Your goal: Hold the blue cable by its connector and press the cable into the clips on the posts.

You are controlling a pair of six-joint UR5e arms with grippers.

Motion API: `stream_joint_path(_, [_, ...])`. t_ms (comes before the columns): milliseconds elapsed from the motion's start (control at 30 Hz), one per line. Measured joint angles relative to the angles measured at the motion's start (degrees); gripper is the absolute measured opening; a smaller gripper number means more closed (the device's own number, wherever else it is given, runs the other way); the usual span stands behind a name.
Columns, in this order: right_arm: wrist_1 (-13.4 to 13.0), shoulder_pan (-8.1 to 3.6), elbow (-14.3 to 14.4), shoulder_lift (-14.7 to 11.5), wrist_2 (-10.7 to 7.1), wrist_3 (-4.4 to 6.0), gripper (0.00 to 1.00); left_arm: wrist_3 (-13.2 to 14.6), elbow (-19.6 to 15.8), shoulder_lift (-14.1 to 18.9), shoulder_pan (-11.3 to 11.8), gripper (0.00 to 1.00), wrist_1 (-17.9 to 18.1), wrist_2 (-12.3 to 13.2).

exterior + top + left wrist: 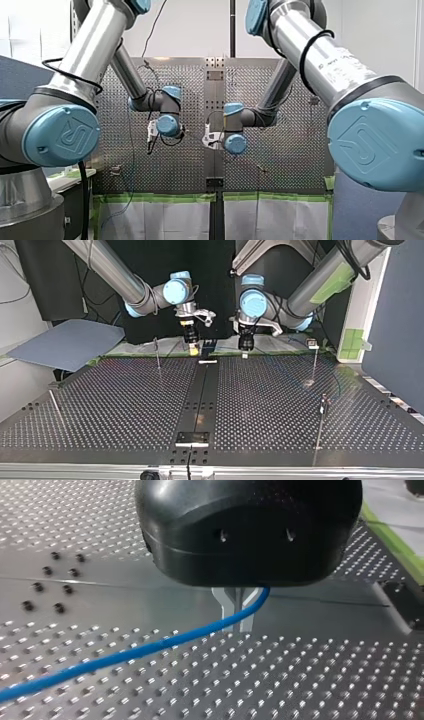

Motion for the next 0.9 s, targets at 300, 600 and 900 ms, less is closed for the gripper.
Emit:
stream_joint_path(300, [-4.6, -1.06, 4.5, 3.3, 2.69, 2.25, 0.00, -1.8, 0.0, -4.3, -2.2, 0.00, 4.2, -0.2])
stream_joint_path(600, [-9.6, -3.49, 9.5, 4.2, 2.81, 2.39, 0.00, -2.9, 0.0, -9.4, -3.8, 0.00, 8.8, 0.0])
stream_joint_path(900, [-14.1, -7.07, 14.1, 4.3, 1.15, 2.23, 0.00, -5.3, 1.5, -13.6, -7.4, 0.00, 10.8, -1.5])
